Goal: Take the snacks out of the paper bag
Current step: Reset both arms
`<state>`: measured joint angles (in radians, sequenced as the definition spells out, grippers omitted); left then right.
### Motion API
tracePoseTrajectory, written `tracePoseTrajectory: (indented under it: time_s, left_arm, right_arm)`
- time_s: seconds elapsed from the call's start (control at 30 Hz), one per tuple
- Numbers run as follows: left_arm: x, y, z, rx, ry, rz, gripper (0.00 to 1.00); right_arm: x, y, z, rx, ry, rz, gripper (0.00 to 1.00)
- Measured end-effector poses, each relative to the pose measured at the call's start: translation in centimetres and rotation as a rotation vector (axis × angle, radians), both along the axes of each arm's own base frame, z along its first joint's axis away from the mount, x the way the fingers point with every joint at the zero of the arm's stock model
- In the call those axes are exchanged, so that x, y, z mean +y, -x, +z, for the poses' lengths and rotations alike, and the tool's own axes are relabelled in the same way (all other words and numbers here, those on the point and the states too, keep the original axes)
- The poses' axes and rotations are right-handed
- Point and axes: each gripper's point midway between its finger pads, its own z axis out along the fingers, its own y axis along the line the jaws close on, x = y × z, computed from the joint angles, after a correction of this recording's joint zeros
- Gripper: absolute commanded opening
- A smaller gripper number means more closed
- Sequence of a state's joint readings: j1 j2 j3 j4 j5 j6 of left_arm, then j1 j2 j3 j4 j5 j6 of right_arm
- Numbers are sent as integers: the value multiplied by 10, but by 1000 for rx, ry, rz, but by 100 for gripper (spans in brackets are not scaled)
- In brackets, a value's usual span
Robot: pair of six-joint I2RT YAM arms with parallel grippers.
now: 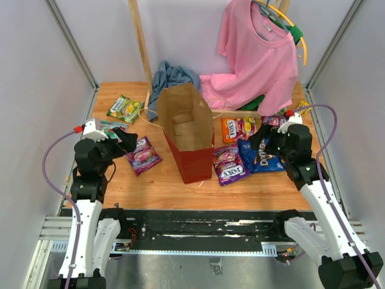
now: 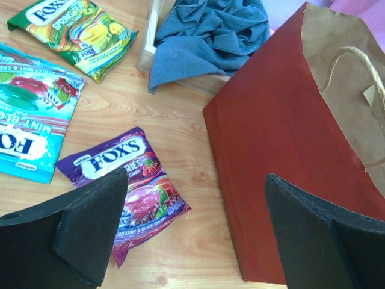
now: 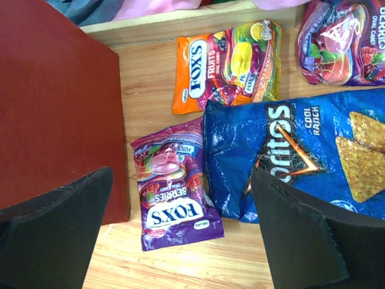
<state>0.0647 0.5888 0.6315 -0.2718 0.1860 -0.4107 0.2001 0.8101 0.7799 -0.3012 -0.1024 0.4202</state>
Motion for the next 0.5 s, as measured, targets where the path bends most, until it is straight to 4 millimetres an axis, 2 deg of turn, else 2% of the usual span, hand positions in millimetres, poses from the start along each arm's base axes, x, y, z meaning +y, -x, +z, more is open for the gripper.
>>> tracePoseTrajectory:
  time_s: [0.17, 0.5]
  left_arm:
    - [-2, -3, 4, -17, 4, -12, 100]
    - [-3, -2, 10, -42, 3, -20, 100]
  right_arm:
    - [-6, -1, -9, 29, 21, -31, 98]
    - [-7, -2, -10, 29, 25, -38, 98]
